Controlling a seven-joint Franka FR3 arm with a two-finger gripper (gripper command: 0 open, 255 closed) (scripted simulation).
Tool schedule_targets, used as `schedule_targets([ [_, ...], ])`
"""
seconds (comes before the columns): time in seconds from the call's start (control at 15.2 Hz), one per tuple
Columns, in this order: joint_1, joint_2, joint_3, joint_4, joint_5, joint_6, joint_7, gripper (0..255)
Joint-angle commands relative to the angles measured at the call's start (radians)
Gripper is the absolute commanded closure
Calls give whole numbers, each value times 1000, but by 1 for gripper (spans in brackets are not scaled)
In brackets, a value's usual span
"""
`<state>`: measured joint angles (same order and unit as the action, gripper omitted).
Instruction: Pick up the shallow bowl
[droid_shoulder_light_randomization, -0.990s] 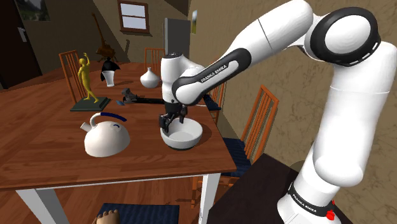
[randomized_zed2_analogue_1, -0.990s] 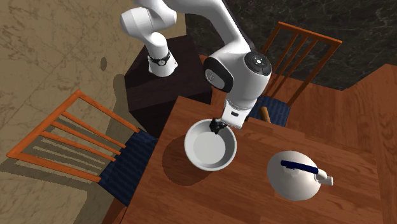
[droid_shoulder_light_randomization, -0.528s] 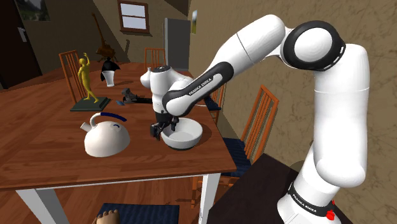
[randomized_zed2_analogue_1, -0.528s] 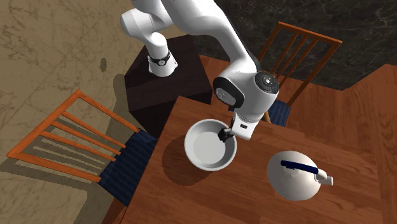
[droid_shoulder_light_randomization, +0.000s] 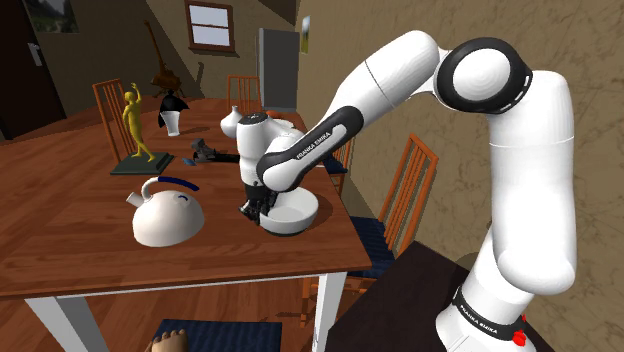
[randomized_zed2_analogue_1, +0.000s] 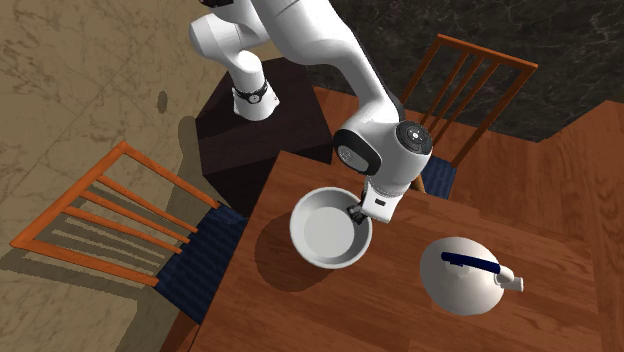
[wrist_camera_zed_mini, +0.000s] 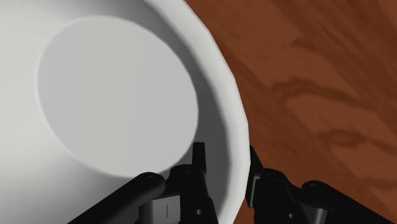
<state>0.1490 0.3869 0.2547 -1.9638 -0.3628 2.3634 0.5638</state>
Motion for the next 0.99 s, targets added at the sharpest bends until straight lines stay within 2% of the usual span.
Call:
schedule_targets([
  [0.0, 0, 1, 0, 0, 0, 1, 0, 255],
  [0.4, 0, 0, 0, -1, 0, 1, 0, 255],
  [0.92, -11, -66, 18, 21, 41, -81, -37, 255],
])
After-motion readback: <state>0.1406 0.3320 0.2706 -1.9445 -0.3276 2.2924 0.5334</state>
